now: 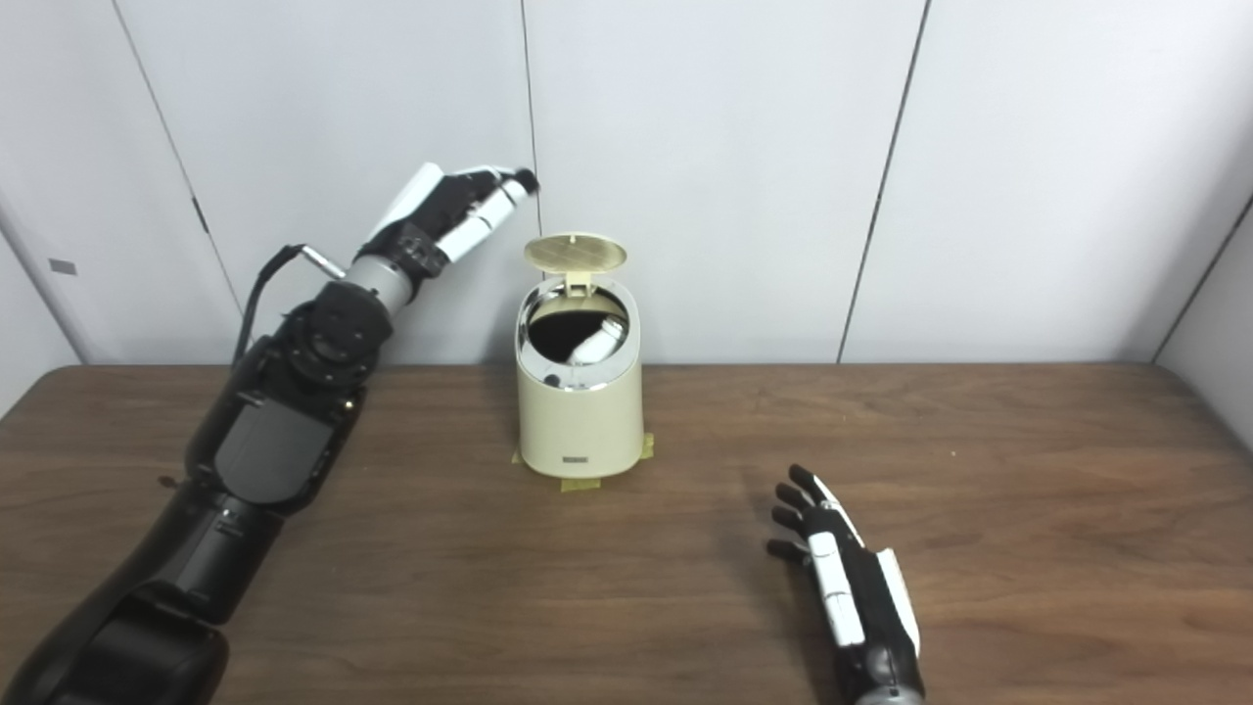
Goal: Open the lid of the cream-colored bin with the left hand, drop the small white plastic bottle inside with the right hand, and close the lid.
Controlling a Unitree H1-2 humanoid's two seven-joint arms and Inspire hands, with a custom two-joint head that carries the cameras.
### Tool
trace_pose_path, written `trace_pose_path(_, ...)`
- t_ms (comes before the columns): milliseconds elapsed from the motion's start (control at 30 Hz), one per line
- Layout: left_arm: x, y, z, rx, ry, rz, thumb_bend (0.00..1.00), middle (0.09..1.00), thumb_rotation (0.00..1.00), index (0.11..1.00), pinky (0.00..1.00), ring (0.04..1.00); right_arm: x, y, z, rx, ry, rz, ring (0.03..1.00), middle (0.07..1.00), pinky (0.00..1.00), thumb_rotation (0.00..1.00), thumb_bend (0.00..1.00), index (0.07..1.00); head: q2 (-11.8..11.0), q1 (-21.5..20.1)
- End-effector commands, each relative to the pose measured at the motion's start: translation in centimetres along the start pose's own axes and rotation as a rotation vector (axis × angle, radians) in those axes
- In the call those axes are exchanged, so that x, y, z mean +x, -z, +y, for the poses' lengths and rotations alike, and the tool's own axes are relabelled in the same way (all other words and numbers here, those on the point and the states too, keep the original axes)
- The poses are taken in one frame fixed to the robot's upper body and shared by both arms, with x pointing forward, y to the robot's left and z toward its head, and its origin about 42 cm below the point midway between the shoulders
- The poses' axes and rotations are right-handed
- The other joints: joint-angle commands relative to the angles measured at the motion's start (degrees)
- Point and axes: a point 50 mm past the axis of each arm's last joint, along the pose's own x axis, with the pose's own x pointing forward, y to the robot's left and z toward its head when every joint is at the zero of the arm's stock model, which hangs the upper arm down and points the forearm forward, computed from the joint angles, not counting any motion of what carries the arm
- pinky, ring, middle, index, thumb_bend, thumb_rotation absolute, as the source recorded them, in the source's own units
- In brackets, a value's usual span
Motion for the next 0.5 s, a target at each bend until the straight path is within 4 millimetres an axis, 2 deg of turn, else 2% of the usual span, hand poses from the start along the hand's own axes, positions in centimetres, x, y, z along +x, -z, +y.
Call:
trace_pose_path(0,0.8,-3.1,3.4,0.122,-0.087,-0.109,0.47,0.830,1.00,0.726,0.74,0.843,0.2,-1.0,0.1,-0.021,0.002,-0.057,0.824,0.856,0.69,0.99,0.48,0.898,0.11,-0.03)
trace_pose_path(167,0.8,-2.9,3.0,0.268,-0.062,-0.152,0.49,0.855,1.00,0.712,0.77,0.889,0.3,-1.1,0.3,-0.028,0.007,-0.050,0.816,0.845,0.68,0.95,0.46,0.896,0.17,-0.25)
trace_pose_path(367,0.8,-2.8,2.4,0.334,-0.034,-0.174,0.50,0.833,1.00,0.684,0.74,0.850,0.3,-1.1,0.3,-0.031,0.015,-0.048,0.819,0.844,0.69,1.00,0.43,0.897,0.16,-0.46)
trace_pose_path(467,0.7,-2.8,2.2,0.350,-0.020,-0.173,0.52,0.840,1.00,0.684,0.77,0.863,0.3,-1.1,0.4,-0.019,0.014,-0.049,0.824,0.848,0.70,1.00,0.43,0.899,0.25,-0.57)
